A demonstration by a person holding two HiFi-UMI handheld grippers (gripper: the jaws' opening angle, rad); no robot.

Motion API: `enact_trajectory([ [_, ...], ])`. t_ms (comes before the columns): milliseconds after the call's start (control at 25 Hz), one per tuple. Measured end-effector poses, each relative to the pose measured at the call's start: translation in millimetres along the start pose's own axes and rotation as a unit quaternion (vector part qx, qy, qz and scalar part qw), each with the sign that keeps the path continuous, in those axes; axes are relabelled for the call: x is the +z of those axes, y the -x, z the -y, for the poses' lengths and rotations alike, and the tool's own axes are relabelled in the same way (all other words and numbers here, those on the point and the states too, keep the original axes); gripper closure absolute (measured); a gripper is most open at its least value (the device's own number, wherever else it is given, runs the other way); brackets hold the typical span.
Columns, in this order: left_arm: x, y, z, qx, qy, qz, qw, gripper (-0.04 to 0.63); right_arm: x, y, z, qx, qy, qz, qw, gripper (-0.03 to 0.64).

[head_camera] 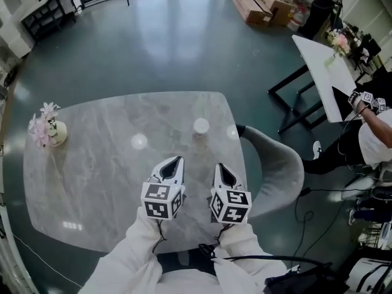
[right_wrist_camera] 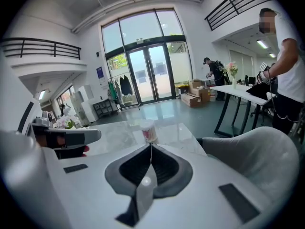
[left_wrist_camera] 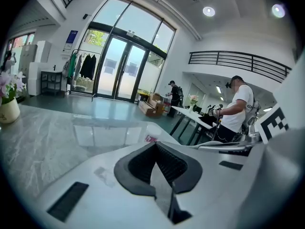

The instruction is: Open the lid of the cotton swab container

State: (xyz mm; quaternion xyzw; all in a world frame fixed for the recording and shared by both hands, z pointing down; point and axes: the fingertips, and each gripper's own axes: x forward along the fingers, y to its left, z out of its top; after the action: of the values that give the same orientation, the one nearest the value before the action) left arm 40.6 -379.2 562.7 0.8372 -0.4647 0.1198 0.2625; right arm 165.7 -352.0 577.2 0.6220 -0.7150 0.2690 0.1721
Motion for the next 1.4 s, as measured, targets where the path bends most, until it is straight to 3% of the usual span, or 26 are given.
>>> enact_trajectory([
  [440, -23, -50, -29, 0.022, 0.03, -0.024, 0.999, 0.588, -16, -61, -1, 0.046, 0.007, -0.036, 0.998, 0.555],
  [720, -42, -71, -42, 0.033, 0.043, -0.038, 0.9978, 0.588, -16, -86, 1, 0.063, 0.015, -0.035, 0.997, 0.555],
  [1400, -43, -87, -56, 0.045, 0.053, -0.035, 0.9969, 0.588, -12, -110, -10, 0.096, 0.036, -0.028, 0.994, 0.552],
])
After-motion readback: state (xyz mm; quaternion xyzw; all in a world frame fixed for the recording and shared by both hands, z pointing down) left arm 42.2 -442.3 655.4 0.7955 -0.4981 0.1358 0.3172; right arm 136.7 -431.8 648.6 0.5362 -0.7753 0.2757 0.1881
